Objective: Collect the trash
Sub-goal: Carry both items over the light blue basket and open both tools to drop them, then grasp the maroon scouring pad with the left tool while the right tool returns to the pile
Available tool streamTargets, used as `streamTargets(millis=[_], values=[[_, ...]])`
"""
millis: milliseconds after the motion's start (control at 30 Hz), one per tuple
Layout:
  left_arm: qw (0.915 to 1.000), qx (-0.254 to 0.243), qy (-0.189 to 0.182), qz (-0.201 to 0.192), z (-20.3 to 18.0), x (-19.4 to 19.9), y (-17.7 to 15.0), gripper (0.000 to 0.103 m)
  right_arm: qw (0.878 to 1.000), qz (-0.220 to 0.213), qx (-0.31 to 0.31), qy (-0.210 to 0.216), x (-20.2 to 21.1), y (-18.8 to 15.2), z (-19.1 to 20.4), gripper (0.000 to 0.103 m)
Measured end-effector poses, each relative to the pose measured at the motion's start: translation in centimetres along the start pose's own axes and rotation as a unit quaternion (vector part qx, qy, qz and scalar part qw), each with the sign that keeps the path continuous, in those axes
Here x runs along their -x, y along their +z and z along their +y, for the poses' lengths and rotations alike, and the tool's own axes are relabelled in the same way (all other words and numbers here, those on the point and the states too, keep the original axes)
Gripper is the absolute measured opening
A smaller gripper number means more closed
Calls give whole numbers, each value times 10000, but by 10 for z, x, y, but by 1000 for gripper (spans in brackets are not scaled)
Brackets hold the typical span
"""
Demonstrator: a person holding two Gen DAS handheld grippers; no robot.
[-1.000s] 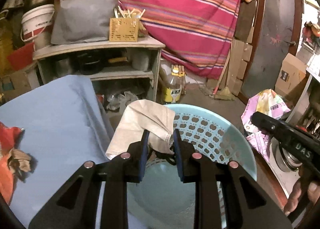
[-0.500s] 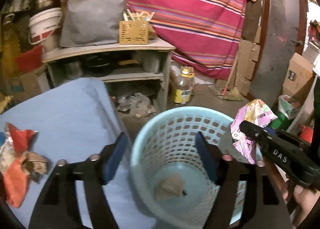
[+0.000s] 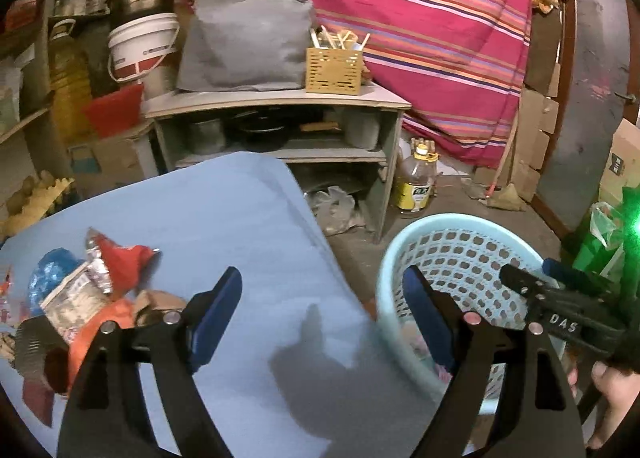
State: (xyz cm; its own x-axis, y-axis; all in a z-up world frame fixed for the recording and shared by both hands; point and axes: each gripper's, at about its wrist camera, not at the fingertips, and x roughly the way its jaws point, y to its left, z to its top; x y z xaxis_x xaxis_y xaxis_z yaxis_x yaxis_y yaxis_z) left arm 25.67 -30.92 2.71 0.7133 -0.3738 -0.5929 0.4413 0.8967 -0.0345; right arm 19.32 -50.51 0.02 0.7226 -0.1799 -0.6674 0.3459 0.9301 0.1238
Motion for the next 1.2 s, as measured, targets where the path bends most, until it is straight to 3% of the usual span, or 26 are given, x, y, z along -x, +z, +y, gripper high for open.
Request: streamTargets(millis=[267, 533, 700, 1033, 1200], values=[[9996, 39, 253, -98, 38, 34, -15, 88, 9995, -280, -81, 100, 28, -8, 25, 98], [9979, 214, 604, -11, 100, 63, -40, 89, 9984, -556, 43, 3, 41, -10, 66, 99], [9940, 214, 1071, -28, 150, 82, -62, 94, 9978, -625, 22, 203, 42, -12, 94, 99], [9864, 774, 1406, 364, 247, 89, -113, 95, 9980, -425, 64, 455, 23, -13, 145, 99], [9801, 933, 1492, 924, 278, 74, -138, 95, 9972, -337, 399, 533, 12, -18, 175, 99]])
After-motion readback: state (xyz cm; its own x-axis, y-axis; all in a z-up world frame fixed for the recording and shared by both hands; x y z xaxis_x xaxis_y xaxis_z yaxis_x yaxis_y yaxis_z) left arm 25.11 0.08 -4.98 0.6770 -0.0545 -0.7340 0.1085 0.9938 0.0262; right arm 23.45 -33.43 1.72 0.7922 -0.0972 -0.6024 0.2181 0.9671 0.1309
